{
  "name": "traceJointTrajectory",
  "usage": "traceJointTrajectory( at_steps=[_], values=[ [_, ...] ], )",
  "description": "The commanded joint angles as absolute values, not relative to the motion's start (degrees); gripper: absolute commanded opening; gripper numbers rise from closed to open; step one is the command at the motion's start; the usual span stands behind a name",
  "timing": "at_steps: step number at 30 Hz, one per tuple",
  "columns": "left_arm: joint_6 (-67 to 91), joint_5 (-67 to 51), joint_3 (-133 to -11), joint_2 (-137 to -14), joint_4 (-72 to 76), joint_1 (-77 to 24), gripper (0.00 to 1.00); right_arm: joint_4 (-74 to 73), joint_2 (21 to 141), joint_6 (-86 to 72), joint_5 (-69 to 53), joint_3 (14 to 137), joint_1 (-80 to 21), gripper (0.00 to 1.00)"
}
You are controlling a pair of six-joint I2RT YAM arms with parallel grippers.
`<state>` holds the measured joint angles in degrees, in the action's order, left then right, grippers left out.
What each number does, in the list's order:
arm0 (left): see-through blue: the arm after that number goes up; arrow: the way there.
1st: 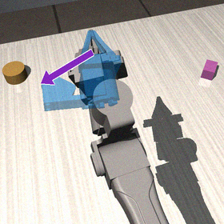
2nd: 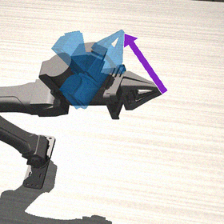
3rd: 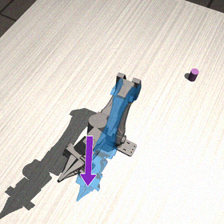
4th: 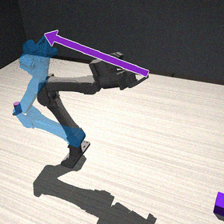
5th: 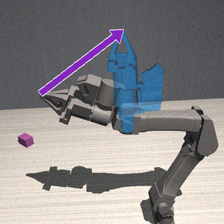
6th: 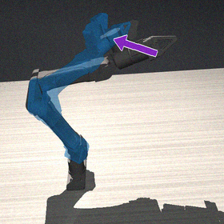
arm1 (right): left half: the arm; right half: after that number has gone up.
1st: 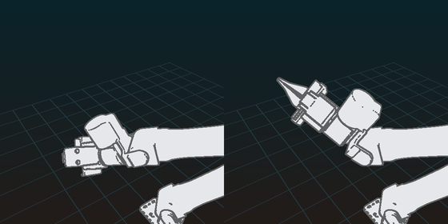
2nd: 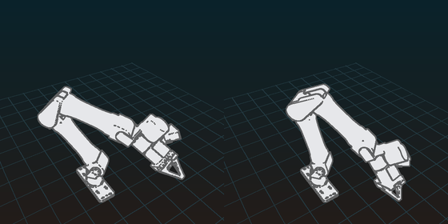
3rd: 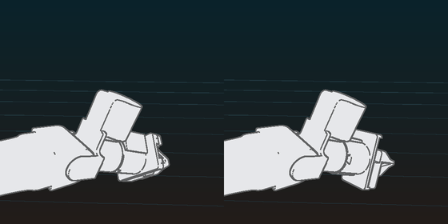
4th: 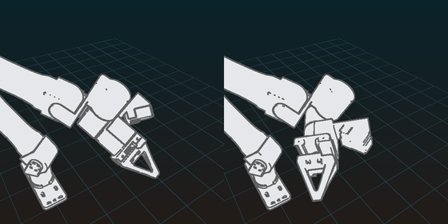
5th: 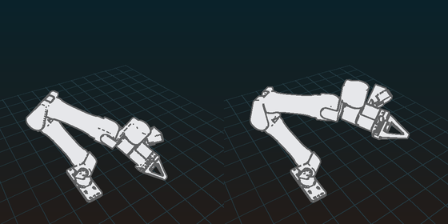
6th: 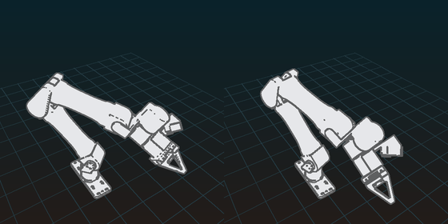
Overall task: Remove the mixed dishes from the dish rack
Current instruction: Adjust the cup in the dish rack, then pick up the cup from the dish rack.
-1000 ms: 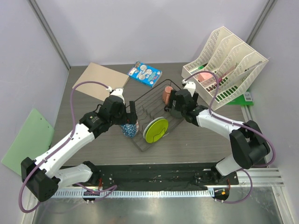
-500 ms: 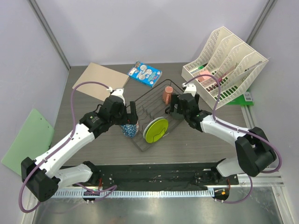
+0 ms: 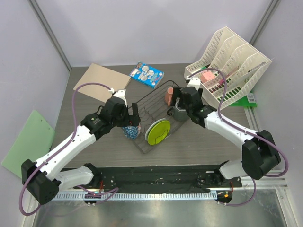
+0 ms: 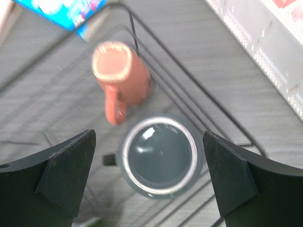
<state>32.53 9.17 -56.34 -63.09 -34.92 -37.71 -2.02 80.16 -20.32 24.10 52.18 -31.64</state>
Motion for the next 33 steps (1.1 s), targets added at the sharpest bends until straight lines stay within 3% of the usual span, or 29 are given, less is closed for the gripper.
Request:
traceJointTrajectory(
  at_steps=[1, 11, 16, 18, 23, 27, 33],
  values=[
    [32.26, 8.26, -56.6, -62.84, -32.08, -37.53, 1.0, -4.57, 78.4, -21.62, 25.84, 55.99, -31.46, 1.0],
    [27.43, 5.55, -61.69, -67.67, -22.6, -37.62, 1.0, 9.67, 64.87, -20.74, 24.09, 47.37, -31.99, 1.0],
    [12.86, 0.28, -73.54, -76.88, -18.54, -37.62, 0.92, 7.91, 59.17, -21.71, 18.47, 47.46, -31.99, 1.0],
    [5.85, -6.04, -83.25, -84.7, -21.43, -37.71, 0.84, 7.04, 57.66, -24.07, 16.53, 47.11, -31.99, 1.0],
    [-4.82, -21.68, -100.17, -100.88, -31.98, -37.71, 0.79, 5.46, 53.09, -27.5, 14.41, 45.44, -31.99, 1.0],
    [-10.27, -31.7, -103.18, -107.65, -33.13, -37.62, 0.76, 2.74, 48.79, -27.16, 15.55, 45.09, -31.99, 1.0],
    [-19.15, -34.37, -102.13, -109.69, -34.63, -38.67, 0.68, 0.35, 42.46, -26.72, 16.88, 44.82, -31.99, 0.99]
  ],
)
